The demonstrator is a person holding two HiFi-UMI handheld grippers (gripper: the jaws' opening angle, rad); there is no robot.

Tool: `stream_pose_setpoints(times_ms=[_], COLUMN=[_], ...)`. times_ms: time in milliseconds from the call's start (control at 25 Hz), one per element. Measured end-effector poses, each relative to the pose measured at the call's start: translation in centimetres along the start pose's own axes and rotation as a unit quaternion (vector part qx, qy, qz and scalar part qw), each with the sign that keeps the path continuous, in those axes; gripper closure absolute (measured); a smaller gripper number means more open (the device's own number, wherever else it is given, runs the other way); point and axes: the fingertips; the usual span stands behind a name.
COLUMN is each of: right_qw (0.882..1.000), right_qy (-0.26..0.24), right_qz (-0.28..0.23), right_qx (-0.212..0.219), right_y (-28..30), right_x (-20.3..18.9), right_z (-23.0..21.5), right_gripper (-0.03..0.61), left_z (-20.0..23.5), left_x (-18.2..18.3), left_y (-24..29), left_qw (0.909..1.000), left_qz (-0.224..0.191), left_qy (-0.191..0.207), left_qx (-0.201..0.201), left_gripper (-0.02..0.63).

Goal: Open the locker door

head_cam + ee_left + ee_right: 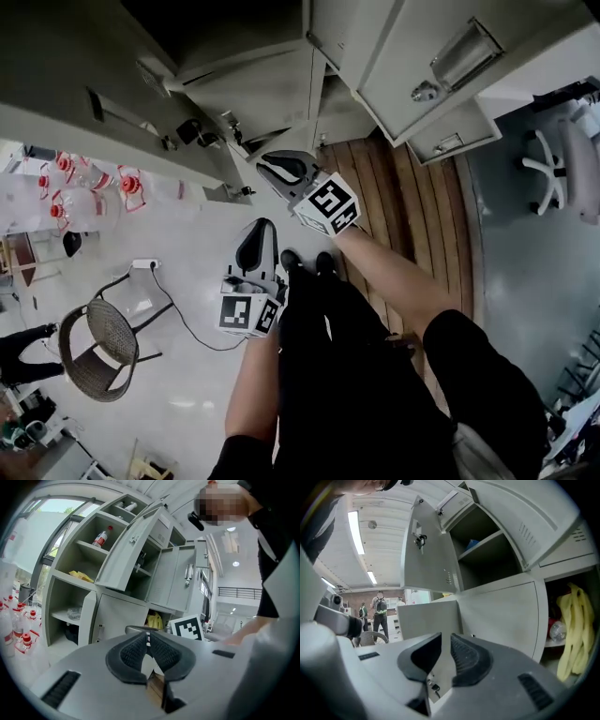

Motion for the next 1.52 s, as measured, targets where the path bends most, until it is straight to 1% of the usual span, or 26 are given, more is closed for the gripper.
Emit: stream_pose_setpoints(times_ms=[80, 120, 200, 240, 320, 400, 520, 800, 960, 1080, 1200, 1320, 1520], right_qw=[1.0, 1.0, 0.999, 0.999, 0.998, 0.998, 0.998, 0.997, 0.998, 0.998, 0.997, 0.996, 0.996], right_qy=[-0.004, -0.006, -0.012, -0.016, -0.023, -0.031, -0.04, -0.057, -0.058, -0.059, -0.069, -0.068, -0.07], right_qz=[0.008, 0.015, 0.032, 0.04, 0.053, 0.055, 0.054, 0.045, 0.037, 0.033, 0.033, 0.032, 0.031], right_qx=[-0.001, 0.0, 0.005, 0.007, 0.01, 0.01, 0.014, 0.014, -0.002, -0.008, -0.019, -0.039, -0.045], right_y=[1.4, 2.1, 3.6, 4.2, 5.5, 6.7, 8.4, 12.7, 14.3, 15.2, 16.0, 16.5, 17.3], right_x=[-1.1, -1.8, -3.2, -3.9, -5.0, -5.5, -5.4, -5.3, -5.7, -6.0, -6.4, -6.6, -6.9], right_z=[-1.0, -1.4, -1.9, -2.2, -2.7, -3.3, -3.9, -5.3, -6.0, -6.0, -6.1, -6.7, -6.9], right_gripper=[0.518, 0.515, 0.511, 0.506, 0.503, 0.5, 0.497, 0.486, 0.479, 0.479, 0.479, 0.474, 0.471], left_z=[0.7, 1.1, 1.8, 2.0, 2.3, 2.7, 3.1, 4.1, 4.2, 4.4, 4.6, 4.9, 5.2], left_x=[-0.5, -0.7, -0.9, -1.1, -1.4, -1.7, -1.8, -2.1, -2.5, -2.6, -3.0, -3.4, -3.1], left_y=[0.8, 1.1, 1.8, 2.2, 2.8, 3.1, 3.4, 4.4, 4.4, 4.1, 3.9, 3.9, 3.8], left_qw=[1.0, 0.9999, 0.9998, 0.9997, 0.9996, 0.9995, 0.9994, 0.9995, 0.9996, 0.9995, 0.9995, 0.9996, 0.9993], left_qz=[-0.001, -0.001, 0.0, 0.001, 0.004, 0.006, 0.007, 0.007, 0.002, -0.005, -0.009, -0.01, -0.025], left_qy=[0.001, 0.001, 0.004, 0.005, 0.006, 0.007, 0.005, 0.015, 0.015, 0.017, 0.014, 0.009, 0.015], left_qx=[0.008, 0.013, 0.021, 0.024, 0.027, 0.031, 0.033, 0.028, 0.025, 0.026, 0.026, 0.024, 0.022], left_gripper=[0.594, 0.581, 0.534, 0.531, 0.531, 0.531, 0.531, 0.532, 0.537, 0.569, 0.578, 0.584, 0.588])
Point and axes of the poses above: the fingertips, and each gripper's own axes: y forward along the fingers, z to its left, x out of its top, and after that the axes turned 4 degrees about z, right-handed
